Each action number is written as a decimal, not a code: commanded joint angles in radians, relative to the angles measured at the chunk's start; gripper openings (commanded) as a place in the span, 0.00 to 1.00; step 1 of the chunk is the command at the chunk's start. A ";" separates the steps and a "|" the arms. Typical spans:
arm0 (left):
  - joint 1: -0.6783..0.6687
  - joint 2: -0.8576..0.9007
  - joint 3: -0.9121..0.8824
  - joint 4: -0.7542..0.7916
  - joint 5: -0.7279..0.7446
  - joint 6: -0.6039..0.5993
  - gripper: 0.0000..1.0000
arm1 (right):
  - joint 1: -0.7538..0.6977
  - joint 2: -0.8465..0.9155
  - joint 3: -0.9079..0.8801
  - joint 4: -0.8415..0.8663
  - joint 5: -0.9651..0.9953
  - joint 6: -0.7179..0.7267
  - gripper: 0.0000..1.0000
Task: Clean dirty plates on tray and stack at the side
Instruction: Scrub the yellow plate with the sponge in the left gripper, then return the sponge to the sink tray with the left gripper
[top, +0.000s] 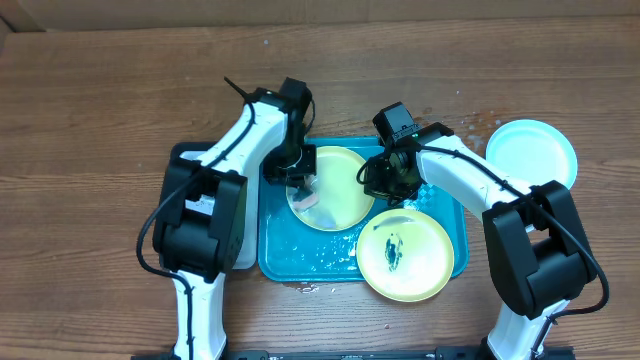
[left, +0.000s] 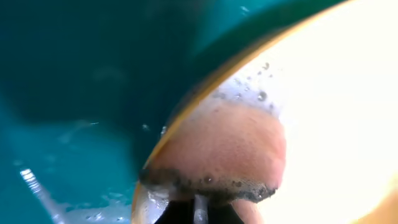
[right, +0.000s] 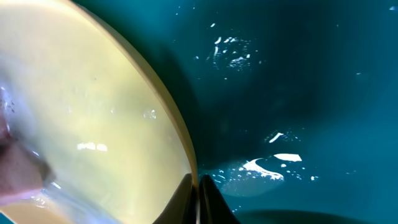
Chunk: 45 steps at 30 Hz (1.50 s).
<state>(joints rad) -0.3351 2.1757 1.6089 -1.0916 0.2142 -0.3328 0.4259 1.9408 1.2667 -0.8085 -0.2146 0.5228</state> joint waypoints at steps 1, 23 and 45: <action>-0.024 0.059 -0.034 -0.003 0.227 0.131 0.04 | -0.009 -0.006 0.011 -0.002 0.038 0.002 0.04; -0.010 -0.333 -0.034 -0.088 -0.136 -0.086 0.04 | -0.009 -0.006 0.011 -0.005 0.030 -0.004 0.04; 0.087 -0.390 -0.035 -0.370 -0.453 -0.175 0.04 | -0.017 -0.152 0.075 -0.003 -0.068 -0.131 0.04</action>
<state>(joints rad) -0.2531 1.7988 1.5723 -1.4704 -0.2180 -0.5060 0.4187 1.8637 1.3014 -0.8131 -0.2634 0.4046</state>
